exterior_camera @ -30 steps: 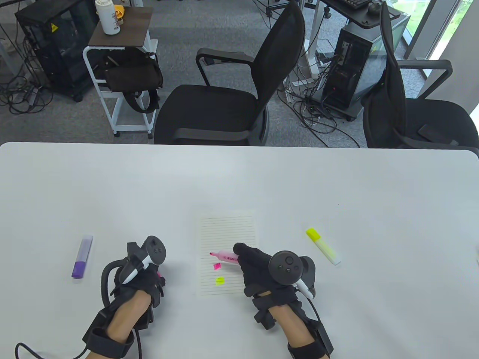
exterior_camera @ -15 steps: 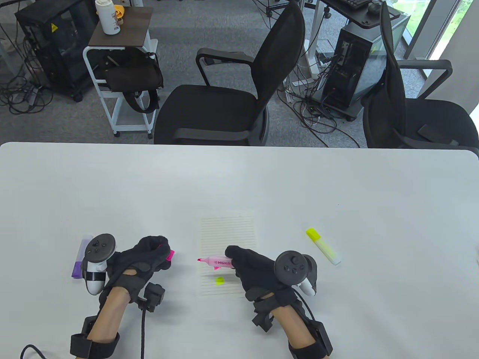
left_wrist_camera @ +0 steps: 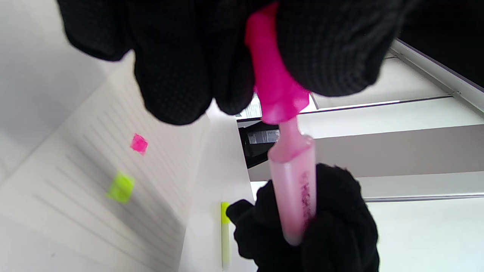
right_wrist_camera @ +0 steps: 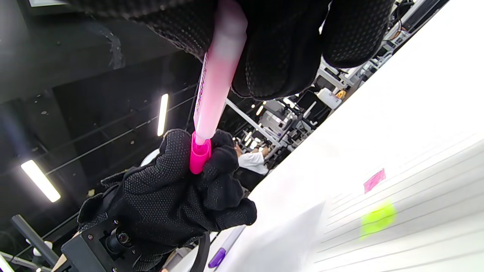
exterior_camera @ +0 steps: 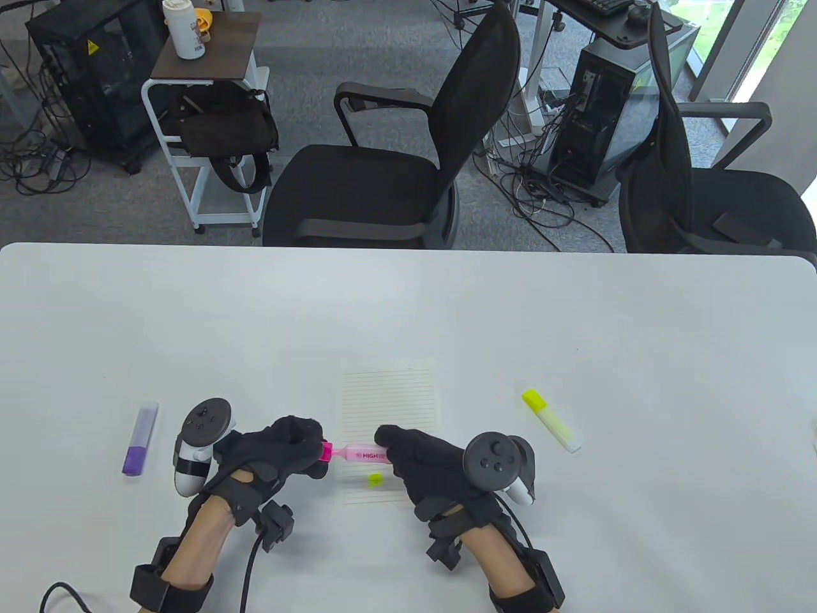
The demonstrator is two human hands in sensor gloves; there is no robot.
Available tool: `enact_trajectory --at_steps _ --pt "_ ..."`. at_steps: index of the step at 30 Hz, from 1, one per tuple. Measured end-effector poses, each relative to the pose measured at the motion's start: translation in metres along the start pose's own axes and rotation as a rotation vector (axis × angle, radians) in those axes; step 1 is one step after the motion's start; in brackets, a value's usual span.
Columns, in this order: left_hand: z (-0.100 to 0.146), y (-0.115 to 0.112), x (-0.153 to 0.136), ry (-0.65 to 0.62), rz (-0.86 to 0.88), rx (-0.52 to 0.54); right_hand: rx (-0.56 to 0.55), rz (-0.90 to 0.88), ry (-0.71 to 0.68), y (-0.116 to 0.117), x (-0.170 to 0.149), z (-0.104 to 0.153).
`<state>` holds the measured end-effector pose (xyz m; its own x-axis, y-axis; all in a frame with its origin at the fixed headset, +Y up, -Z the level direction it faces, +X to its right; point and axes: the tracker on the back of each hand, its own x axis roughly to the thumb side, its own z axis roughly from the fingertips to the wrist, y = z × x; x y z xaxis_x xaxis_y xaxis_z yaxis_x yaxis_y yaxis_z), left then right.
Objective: Apply highlighter ink on paper
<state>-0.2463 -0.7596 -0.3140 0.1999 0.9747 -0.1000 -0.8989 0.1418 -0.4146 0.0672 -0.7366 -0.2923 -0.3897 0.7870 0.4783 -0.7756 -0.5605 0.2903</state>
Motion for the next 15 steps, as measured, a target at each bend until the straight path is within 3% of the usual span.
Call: enact_trajectory --at_steps 4,8,12,15 --pt "-0.002 -0.012 0.001 -0.022 -0.025 -0.018 0.012 0.018 -0.003 0.006 0.001 0.000" --pt "-0.004 -0.027 0.007 -0.084 -0.223 -0.078 0.038 0.027 -0.017 0.014 0.004 -0.002" --pt "-0.001 -0.030 0.011 -0.128 -0.369 0.015 0.044 0.093 -0.032 0.018 0.007 -0.001" --pt "-0.001 -0.031 0.013 -0.140 -0.420 0.001 0.050 0.120 -0.048 0.021 0.011 -0.001"
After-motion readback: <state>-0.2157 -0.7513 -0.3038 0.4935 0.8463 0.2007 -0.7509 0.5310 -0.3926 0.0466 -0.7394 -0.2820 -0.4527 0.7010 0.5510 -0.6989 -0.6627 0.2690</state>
